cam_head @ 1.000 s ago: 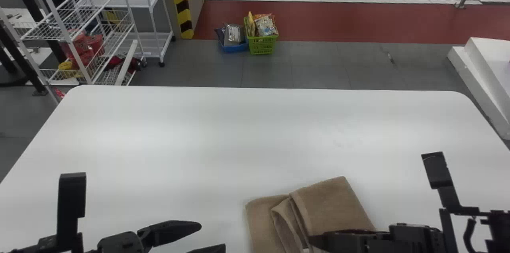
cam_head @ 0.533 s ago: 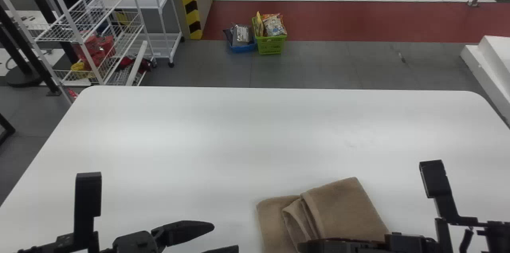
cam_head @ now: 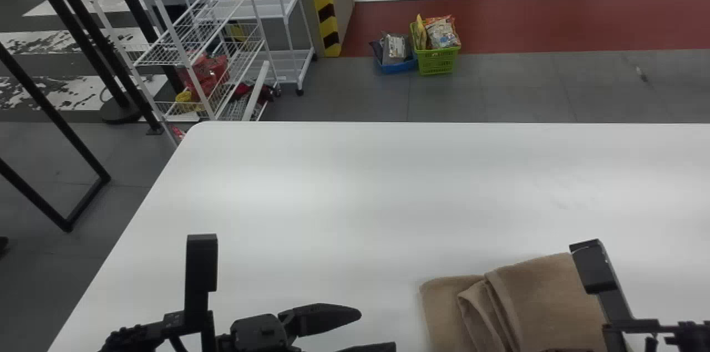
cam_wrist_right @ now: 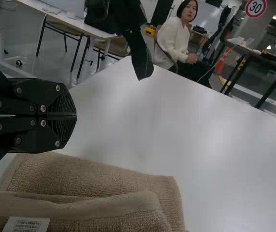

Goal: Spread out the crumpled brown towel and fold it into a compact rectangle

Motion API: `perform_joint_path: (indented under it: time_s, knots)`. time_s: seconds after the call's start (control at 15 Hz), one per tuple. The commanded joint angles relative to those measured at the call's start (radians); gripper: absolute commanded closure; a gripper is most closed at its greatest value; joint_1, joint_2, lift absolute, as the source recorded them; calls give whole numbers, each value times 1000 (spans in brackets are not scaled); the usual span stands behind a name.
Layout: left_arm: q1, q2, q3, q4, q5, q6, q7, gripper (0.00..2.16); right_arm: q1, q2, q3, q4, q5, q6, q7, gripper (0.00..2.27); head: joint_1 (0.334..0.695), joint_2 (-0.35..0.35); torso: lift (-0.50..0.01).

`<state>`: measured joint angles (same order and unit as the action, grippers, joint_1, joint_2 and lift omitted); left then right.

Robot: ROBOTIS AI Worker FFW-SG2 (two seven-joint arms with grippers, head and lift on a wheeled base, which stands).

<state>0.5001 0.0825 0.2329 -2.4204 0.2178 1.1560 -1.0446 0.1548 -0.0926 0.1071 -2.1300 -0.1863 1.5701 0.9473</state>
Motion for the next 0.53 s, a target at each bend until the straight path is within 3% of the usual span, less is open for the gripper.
perform_joint_path:
  time_s: [0.0,0.47]
  knots:
    - [0,0,5,1,2,0,-2,76,-6,1,20,12,37,2,-2,1423,695,214,-127]
    - [-6,0,5,14,3,-3,5,76,-6,-33,-18,12,87,2,2,1420,695,186,-127]
